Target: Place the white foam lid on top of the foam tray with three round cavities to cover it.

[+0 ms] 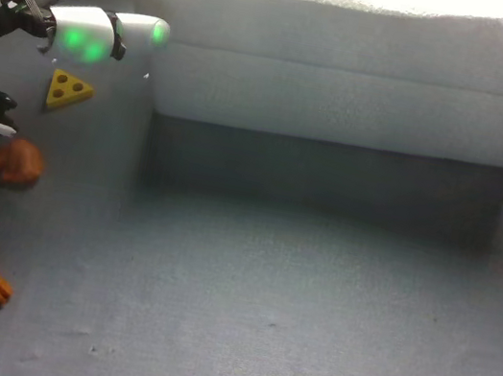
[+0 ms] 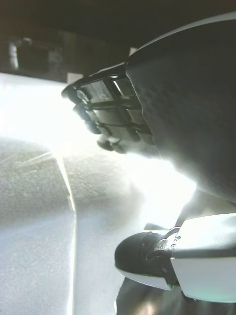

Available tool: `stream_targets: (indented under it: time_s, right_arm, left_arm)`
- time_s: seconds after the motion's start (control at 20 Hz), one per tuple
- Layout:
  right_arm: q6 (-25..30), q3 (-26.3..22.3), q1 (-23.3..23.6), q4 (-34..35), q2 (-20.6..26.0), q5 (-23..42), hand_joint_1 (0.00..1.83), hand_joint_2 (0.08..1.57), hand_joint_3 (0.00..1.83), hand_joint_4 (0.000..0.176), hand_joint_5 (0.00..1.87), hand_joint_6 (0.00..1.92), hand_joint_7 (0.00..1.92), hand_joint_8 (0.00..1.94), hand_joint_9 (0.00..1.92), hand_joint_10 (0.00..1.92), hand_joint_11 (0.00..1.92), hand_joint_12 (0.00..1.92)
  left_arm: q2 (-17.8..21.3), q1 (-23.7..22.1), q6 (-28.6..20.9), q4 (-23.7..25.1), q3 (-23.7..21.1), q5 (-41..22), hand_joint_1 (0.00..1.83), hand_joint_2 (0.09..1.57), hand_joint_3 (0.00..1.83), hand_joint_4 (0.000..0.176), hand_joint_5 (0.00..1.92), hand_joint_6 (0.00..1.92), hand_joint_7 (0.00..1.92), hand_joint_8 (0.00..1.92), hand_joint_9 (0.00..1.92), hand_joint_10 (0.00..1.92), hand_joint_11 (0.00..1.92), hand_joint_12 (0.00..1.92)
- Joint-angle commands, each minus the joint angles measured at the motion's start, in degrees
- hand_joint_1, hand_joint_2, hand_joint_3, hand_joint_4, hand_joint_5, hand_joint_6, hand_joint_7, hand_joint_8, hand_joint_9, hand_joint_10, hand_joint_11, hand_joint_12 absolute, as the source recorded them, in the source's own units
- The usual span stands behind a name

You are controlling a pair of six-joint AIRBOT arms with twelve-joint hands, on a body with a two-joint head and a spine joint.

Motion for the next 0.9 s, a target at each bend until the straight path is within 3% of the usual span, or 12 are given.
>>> stream_targets:
  time_s: [0.0,0.05,0.2,0.25,0.35,0.4,0.45,0.5,0.55,0.7,0.75,0.85]
  right_arm:
    - [-0.4,0.3,0.6,0.2,1.7,8.3,0.52,1.34,0.00,0.000,0.00,0.00,0.00,0.00,0.04,0.04,0.00,0.96]
    - [-0.5,0.2,0.6,0.3,1.9,8.4,0.48,1.34,0.00,0.000,0.00,0.00,0.00,0.00,0.01,0.01,0.00,0.77]
    - [-1.2,-0.2,0.7,0.5,2.4,8.5,0.50,1.32,0.00,0.000,0.00,0.00,0.00,0.00,0.08,0.07,0.00,1.16]
    - [-1.3,-0.3,0.7,0.7,2.6,8.6,0.49,1.31,0.00,0.000,0.00,0.00,0.00,0.00,0.01,0.11,0.00,1.02]
    - [-1.8,-0.6,0.7,1.0,3.2,8.9,0.50,1.29,0.00,0.000,0.00,0.00,0.00,0.00,0.00,0.08,0.00,0.98]
    - [-1.9,-0.9,0.7,1.1,3.6,9.2,0.51,1.30,0.00,0.000,0.00,0.00,0.00,0.00,0.00,0.12,0.00,0.90]
    - [-2.0,-1.1,0.7,1.1,3.8,9.3,0.51,1.30,0.00,0.000,0.00,0.00,0.00,0.00,0.00,0.02,0.00,0.69]
    - [-2.0,-1.1,0.7,1.1,3.9,9.4,0.49,1.30,0.00,0.000,0.00,0.00,0.00,0.00,0.00,0.00,0.00,0.28]
    - [-2.0,-1.1,0.7,1.1,3.9,9.4,0.47,1.31,0.00,0.000,0.00,0.00,0.00,0.00,0.00,0.00,0.00,0.05]
    - [-2.0,-1.2,0.6,1.1,3.9,9.5,0.46,1.31,0.00,0.000,0.00,0.00,0.00,0.00,0.00,0.00,0.00,0.00]
    - [-2.0,-1.3,0.6,1.1,3.9,9.5,0.49,1.32,0.00,0.000,0.00,0.00,0.00,0.00,0.00,0.00,0.00,0.25]
    - [-2.0,-1.3,0.5,1.2,4.0,9.6,0.48,1.31,0.00,0.013,0.00,0.00,0.00,0.00,0.00,0.00,0.00,0.01]
  left_arm:
    - [0.3,-0.4,-0.4,-0.7,0.1,-7.4,0.55,1.10,0.00,0.048,0.00,0.00,0.00,0.00,0.00,0.00,0.00,0.00]
    - [0.3,-0.4,-0.4,-0.7,0.1,-7.4,0.54,1.10,0.00,0.044,0.00,0.00,0.00,0.00,0.00,0.00,0.00,0.00]
    - [0.3,-0.4,-0.4,-0.7,0.1,-7.5,0.54,1.11,0.00,0.052,0.00,0.00,0.00,0.00,0.00,0.00,0.00,0.00]
    - [0.3,-0.4,-0.5,-0.7,0.1,-7.6,0.54,1.11,0.00,0.046,0.00,0.00,0.00,0.00,0.00,0.00,0.00,0.00]
    - [0.2,-0.3,-0.5,-0.7,0.1,-7.7,0.55,1.11,0.00,0.059,0.00,0.00,0.00,0.00,0.00,0.00,0.00,0.00]
    - [0.2,-0.3,-0.6,-0.7,0.1,-7.8,0.54,1.11,0.00,0.048,0.00,0.00,0.00,0.00,0.00,0.00,0.00,0.00]
    - [0.2,-0.3,-0.6,-0.7,0.1,-7.8,0.57,1.12,0.00,0.037,0.00,0.00,0.00,0.00,0.00,0.00,0.00,0.00]
    - [0.2,-0.2,-0.6,-0.7,0.1,-7.8,0.57,1.12,0.00,0.041,0.00,0.00,0.00,0.00,0.00,0.00,0.00,0.00]
    - [0.2,-0.2,-0.7,-0.7,0.1,-7.8,0.57,1.12,0.00,0.041,0.00,0.00,0.00,0.00,0.00,0.00,0.00,0.00]
    - [0.1,-0.2,-0.7,-0.8,0.2,-7.7,0.58,1.12,0.00,0.053,0.00,0.00,0.00,0.00,0.00,0.00,0.00,0.00]
    - [0.0,-0.3,-0.7,-0.8,0.4,-7.5,0.57,1.12,0.01,0.058,0.00,0.00,0.00,0.00,0.00,0.00,0.00,0.00]
    - [-0.7,-0.8,-0.7,-0.9,1.1,-6.4,0.56,1.13,0.01,0.036,0.00,0.00,0.00,0.00,0.00,0.00,0.00,0.00]
